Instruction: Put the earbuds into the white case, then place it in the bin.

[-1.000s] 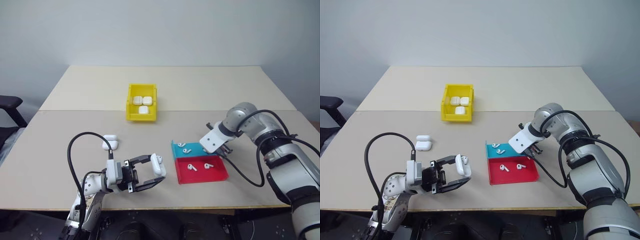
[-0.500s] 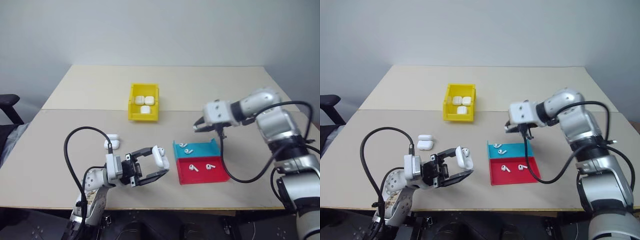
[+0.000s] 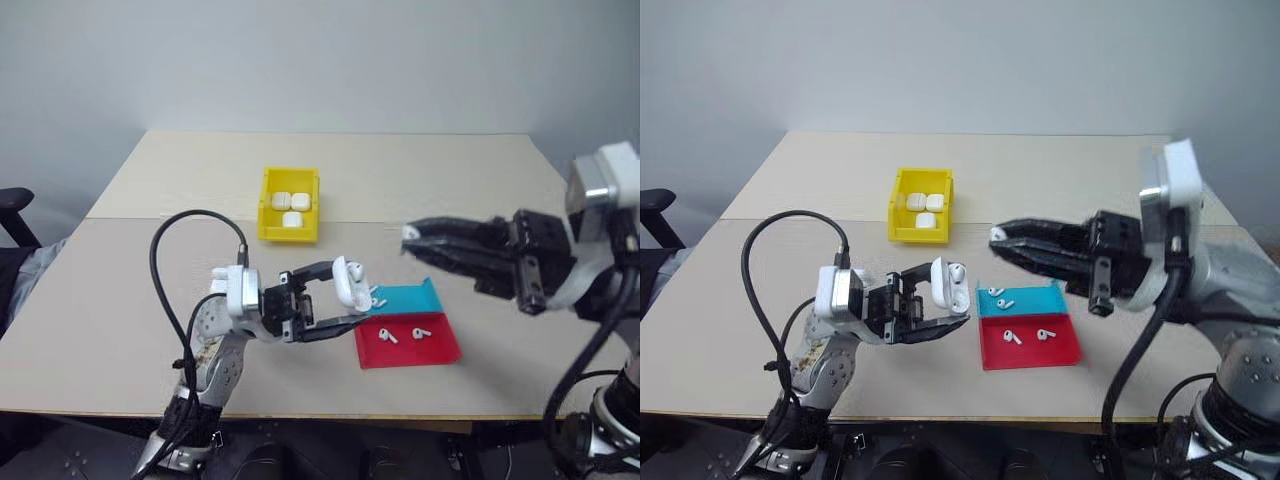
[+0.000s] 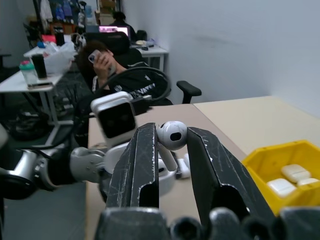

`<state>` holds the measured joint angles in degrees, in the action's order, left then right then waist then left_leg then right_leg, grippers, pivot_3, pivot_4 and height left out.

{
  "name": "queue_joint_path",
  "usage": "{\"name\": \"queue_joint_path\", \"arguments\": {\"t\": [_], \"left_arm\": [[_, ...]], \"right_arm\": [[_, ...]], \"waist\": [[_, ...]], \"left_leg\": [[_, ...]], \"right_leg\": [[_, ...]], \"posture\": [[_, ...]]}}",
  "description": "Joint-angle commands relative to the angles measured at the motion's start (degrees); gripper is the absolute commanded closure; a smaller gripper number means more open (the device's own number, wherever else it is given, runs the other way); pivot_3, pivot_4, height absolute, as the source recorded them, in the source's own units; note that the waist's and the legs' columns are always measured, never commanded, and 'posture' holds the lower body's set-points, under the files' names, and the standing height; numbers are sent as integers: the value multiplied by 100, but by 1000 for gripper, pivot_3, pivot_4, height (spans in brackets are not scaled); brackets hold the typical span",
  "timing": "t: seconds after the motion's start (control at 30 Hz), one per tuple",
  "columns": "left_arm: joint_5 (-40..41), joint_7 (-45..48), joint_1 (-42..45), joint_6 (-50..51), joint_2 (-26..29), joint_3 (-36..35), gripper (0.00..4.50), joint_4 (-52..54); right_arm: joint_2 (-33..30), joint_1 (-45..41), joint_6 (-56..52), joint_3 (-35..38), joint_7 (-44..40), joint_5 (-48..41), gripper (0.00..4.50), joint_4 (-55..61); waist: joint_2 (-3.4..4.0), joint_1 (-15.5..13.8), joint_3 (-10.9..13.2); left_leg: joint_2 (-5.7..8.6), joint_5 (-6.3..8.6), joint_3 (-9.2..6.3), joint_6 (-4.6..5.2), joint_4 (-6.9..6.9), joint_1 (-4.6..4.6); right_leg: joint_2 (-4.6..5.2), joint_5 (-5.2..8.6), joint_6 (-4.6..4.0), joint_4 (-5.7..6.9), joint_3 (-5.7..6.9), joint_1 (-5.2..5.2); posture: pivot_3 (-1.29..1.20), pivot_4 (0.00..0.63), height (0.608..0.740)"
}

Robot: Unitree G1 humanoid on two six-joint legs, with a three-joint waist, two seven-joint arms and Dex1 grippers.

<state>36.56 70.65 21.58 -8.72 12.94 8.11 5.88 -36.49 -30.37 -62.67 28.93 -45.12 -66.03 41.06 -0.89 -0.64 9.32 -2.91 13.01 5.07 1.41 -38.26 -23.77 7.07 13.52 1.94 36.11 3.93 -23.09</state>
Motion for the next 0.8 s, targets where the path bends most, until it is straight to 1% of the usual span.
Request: {"name": "queue_joint_path", "arguments": {"t": [0.03, 0.23, 0.5, 0.63, 0.8], "left_arm": [[146, 115, 266, 99, -69, -38, 1710, -4], [165, 271, 351, 149, -57, -122, 1710, -80], [95, 249, 288, 103, -133, -128, 1710, -59], [38, 187, 211, 67, -216, -94, 1710, -25], [6, 122, 145, 76, -280, -78, 1710, 46]], "right_arm": [[-73, 207, 311, -58, 551, -631, 3630, 238], [-368, 485, 658, -461, 746, -815, 3630, 239], [-607, 649, 1033, -858, 756, -908, 3630, 167], [-628, 778, 1220, -1055, 716, -712, 3630, 237], [-729, 873, 1344, -1200, 719, -693, 3630, 208]], "waist": [[0, -2, 0], [0, -1, 0], [-1, -4, 1], [-1, -4, 0], [-1, -3, 1]], "left_leg": [[0, 0, 0, 0, 0, 0], [1, 1, -1, 1, 0, -1], [1, 1, -4, 2, 0, -2], [1, 1, -4, 2, 0, -2], [1, 1, -4, 3, 0, -2]], "right_leg": [[0, 0, 0, 0, 0, -1], [-1, 1, 2, -2, -1, -1], [-2, 2, 3, -4, -1, 0], [-2, 2, 3, -4, -1, 0], [-2, 2, 4, -5, -1, -1]], "posture": [[0, 150, 740], [0, 150, 740], [0, 150, 740], [0, 150, 740], [0, 150, 740]]}}
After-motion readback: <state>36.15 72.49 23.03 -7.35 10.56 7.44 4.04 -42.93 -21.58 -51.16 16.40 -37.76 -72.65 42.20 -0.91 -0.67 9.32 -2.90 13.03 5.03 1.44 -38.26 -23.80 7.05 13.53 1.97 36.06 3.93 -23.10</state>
